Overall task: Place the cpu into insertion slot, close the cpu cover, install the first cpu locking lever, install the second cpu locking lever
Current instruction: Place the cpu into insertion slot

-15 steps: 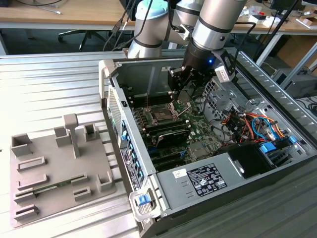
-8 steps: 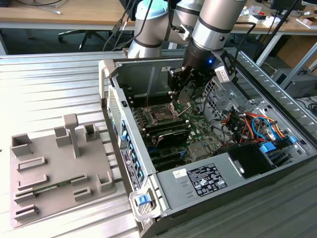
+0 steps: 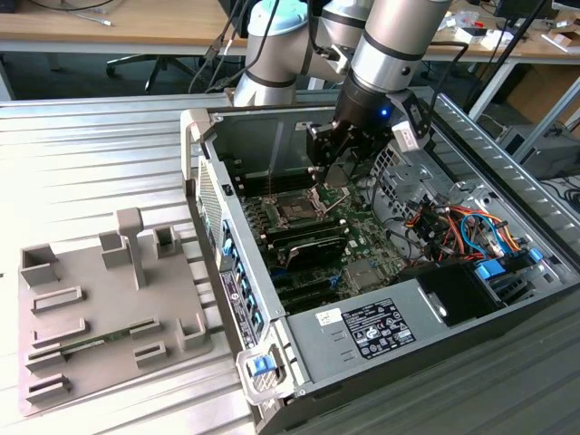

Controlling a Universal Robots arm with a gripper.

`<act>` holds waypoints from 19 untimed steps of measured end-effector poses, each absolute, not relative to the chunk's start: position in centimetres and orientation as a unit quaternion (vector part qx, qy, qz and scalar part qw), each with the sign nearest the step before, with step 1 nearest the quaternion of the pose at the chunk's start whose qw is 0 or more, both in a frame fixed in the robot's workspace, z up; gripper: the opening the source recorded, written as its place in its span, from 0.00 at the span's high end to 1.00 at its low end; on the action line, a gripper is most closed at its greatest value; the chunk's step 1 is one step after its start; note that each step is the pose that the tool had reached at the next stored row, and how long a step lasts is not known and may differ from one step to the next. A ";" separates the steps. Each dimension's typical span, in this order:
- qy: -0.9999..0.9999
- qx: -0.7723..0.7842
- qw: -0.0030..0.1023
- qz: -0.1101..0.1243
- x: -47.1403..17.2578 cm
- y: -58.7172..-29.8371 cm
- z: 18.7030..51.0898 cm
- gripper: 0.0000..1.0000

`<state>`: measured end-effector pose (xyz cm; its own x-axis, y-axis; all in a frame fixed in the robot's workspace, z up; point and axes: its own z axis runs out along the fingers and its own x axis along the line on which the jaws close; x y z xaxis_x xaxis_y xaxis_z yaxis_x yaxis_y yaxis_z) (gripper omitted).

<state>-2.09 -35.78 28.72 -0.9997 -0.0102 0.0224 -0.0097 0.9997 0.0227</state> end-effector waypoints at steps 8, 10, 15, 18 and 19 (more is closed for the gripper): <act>-1.000 -0.006 0.011 -0.011 -2.1 -35.8 28.7 0.45; -1.000 -0.010 0.011 -0.011 -2.1 -35.8 28.7 0.45; -1.000 -0.017 0.011 -0.012 -2.1 -35.8 28.7 0.45; -1.000 -0.022 0.011 -0.012 -2.1 -35.8 28.7 0.45; -1.000 -0.023 0.011 -0.012 -2.1 -35.8 28.7 0.45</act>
